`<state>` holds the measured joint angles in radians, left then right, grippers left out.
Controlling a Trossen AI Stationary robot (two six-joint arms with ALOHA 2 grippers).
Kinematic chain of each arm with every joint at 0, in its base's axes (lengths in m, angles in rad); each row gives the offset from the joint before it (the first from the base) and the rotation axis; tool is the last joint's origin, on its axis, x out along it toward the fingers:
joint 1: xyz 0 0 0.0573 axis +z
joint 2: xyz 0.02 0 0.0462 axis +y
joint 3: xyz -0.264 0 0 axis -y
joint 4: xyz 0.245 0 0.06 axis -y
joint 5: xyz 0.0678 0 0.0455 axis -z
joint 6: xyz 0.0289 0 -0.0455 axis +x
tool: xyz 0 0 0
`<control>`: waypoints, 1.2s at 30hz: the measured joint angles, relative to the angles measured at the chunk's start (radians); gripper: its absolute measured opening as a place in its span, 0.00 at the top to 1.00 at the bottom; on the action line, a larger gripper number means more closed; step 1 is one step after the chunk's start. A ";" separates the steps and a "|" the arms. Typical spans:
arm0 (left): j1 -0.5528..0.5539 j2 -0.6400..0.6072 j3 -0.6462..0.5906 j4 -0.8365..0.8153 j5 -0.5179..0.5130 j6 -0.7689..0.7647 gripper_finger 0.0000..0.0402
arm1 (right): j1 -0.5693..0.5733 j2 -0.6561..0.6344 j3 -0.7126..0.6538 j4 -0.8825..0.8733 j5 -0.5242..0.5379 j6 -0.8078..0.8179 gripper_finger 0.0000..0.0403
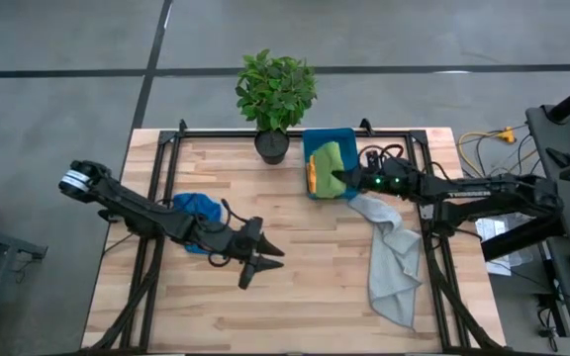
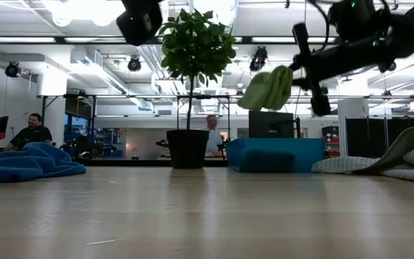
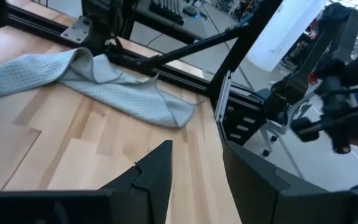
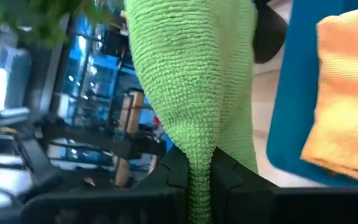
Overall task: Fold microfiber towels
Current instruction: Put the green microfiber towel into the blue bin
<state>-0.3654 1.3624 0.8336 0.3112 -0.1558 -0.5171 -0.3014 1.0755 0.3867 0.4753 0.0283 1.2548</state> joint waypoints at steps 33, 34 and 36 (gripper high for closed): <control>0.085 0.045 0.033 0.020 -0.006 0.001 0.68 | -0.203 0.463 0.182 0.045 -0.225 -0.030 0.97; 0.087 0.045 0.033 0.020 -0.006 0.003 0.68 | -0.203 0.447 0.182 0.001 -0.213 -0.038 0.97; 0.091 0.045 0.032 0.020 -0.006 0.005 0.68 | -0.203 0.429 0.181 -0.095 -0.188 -0.063 0.97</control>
<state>-0.2742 1.4071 0.8654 0.3314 -0.1623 -0.5126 -0.5045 1.5049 0.5674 0.3801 -0.1594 1.1921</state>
